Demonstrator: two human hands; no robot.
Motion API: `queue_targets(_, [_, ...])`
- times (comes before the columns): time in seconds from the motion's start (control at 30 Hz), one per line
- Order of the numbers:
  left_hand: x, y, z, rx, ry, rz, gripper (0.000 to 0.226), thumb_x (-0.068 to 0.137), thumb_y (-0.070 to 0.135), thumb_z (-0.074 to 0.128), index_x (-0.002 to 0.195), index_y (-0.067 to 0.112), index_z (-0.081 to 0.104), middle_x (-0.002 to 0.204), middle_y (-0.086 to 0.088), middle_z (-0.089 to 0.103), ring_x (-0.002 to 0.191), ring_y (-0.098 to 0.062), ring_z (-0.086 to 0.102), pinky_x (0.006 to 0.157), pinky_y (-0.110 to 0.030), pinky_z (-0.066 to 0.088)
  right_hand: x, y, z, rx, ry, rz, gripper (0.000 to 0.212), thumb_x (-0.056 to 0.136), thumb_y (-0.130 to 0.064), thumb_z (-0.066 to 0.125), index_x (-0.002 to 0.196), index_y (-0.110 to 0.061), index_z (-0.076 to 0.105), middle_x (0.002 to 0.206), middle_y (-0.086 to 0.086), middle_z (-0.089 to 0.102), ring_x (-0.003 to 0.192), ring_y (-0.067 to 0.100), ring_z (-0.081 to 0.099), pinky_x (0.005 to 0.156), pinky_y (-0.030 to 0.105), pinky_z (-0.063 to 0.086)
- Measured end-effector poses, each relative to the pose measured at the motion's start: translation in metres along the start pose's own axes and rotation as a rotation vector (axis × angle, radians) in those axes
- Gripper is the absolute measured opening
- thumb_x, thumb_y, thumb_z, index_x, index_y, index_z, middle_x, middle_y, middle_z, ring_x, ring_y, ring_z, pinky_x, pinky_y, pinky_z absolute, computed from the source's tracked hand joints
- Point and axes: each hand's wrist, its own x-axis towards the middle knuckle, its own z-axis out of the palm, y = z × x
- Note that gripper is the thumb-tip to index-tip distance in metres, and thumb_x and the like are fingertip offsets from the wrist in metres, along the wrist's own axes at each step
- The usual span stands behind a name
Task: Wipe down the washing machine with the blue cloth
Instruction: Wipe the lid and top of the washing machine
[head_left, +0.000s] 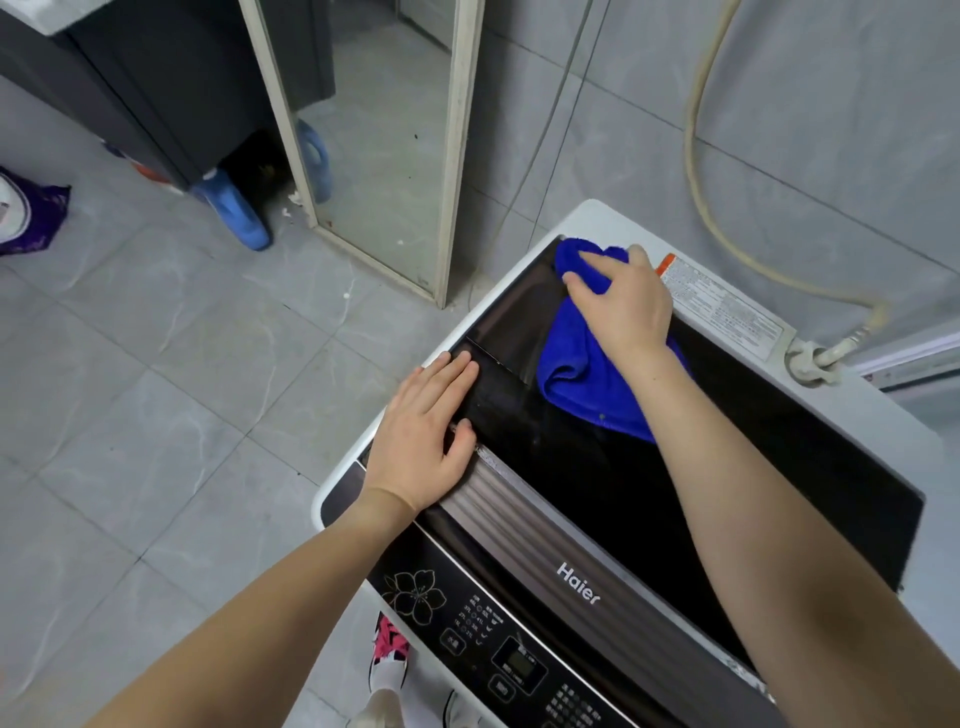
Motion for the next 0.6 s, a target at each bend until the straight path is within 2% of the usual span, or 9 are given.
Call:
queue_targets(0.1, [-0.001, -0.002, 0.000, -0.016, -0.005, 0.002, 0.058, 0.090, 0.026, 0.044, 0.147, 0.015, 0.049, 0.154, 0.003, 0.043, 0.148, -0.015, 0.032, 0.122, -0.046, 0.025, -0.061, -0.007, -0.003, 0.028, -0.081, -0.204, 0.042, 0.092, -0.046, 0.064, 0.131, -0.032, 0.064, 0.114, 0.003, 0.057, 0.106, 0.021, 0.058, 0.080, 0.033, 0.048])
queue_targets(0.2, [0.000, -0.003, 0.001, -0.020, -0.013, 0.001, 0.058, 0.091, 0.027, 0.044, 0.148, 0.015, 0.048, 0.155, 0.003, 0.042, 0.148, -0.016, 0.031, 0.121, -0.049, 0.026, -0.115, -0.003, -0.006, 0.056, -0.193, -0.450, 0.040, 0.089, -0.041, 0.066, 0.128, -0.031, 0.066, 0.099, -0.002, 0.055, 0.089, 0.013, 0.056, 0.062, 0.029, 0.050])
queue_targets(0.27, [0.000, -0.004, 0.002, -0.023, -0.013, 0.000, 0.058, 0.091, 0.027, 0.044, 0.148, 0.015, 0.048, 0.155, 0.003, 0.042, 0.148, -0.016, 0.031, 0.121, -0.050, 0.026, -0.092, 0.002, -0.004, 0.040, -0.178, -0.397, 0.040, 0.091, -0.044, 0.062, 0.129, -0.031, 0.065, 0.100, -0.001, 0.055, 0.091, 0.015, 0.056, 0.067, 0.032, 0.051])
queue_targets(0.33, [0.001, -0.003, 0.002, -0.022, -0.009, 0.000, 0.058, 0.091, 0.026, 0.044, 0.147, 0.015, 0.049, 0.155, 0.003, 0.043, 0.148, -0.017, 0.032, 0.121, -0.050, 0.027, -0.045, 0.003, 0.002, 0.004, -0.059, -0.232, 0.041, 0.095, -0.047, 0.059, 0.132, -0.030, 0.063, 0.108, 0.003, 0.055, 0.100, 0.021, 0.058, 0.075, 0.032, 0.046])
queue_targets(0.43, [0.001, -0.002, 0.001, -0.019, 0.002, -0.002, 0.057, 0.090, 0.025, 0.044, 0.147, 0.016, 0.050, 0.154, 0.004, 0.043, 0.147, -0.015, 0.032, 0.121, -0.048, 0.026, 0.011, 0.000, 0.005, -0.022, 0.000, 0.015, 0.045, 0.097, -0.048, 0.056, 0.136, -0.026, 0.061, 0.118, 0.008, 0.056, 0.107, 0.026, 0.059, 0.079, 0.031, 0.039])
queue_targets(0.5, [-0.001, -0.002, 0.000, -0.025, -0.001, -0.004, 0.057, 0.090, 0.025, 0.045, 0.146, 0.016, 0.050, 0.154, 0.005, 0.043, 0.147, -0.013, 0.031, 0.122, -0.047, 0.026, 0.002, -0.007, 0.004, -0.003, -0.001, -0.006, 0.044, 0.096, -0.048, 0.057, 0.135, -0.027, 0.062, 0.119, 0.007, 0.056, 0.107, 0.026, 0.059, 0.081, 0.031, 0.042])
queue_targets(0.6, [0.000, -0.003, 0.000, -0.033, -0.015, -0.004, 0.057, 0.090, 0.025, 0.045, 0.147, 0.015, 0.049, 0.155, 0.005, 0.042, 0.148, -0.012, 0.031, 0.121, -0.046, 0.026, -0.065, -0.018, 0.004, 0.014, -0.095, -0.244, 0.042, 0.093, -0.046, 0.062, 0.132, -0.032, 0.063, 0.112, 0.002, 0.056, 0.101, 0.019, 0.057, 0.076, 0.033, 0.050])
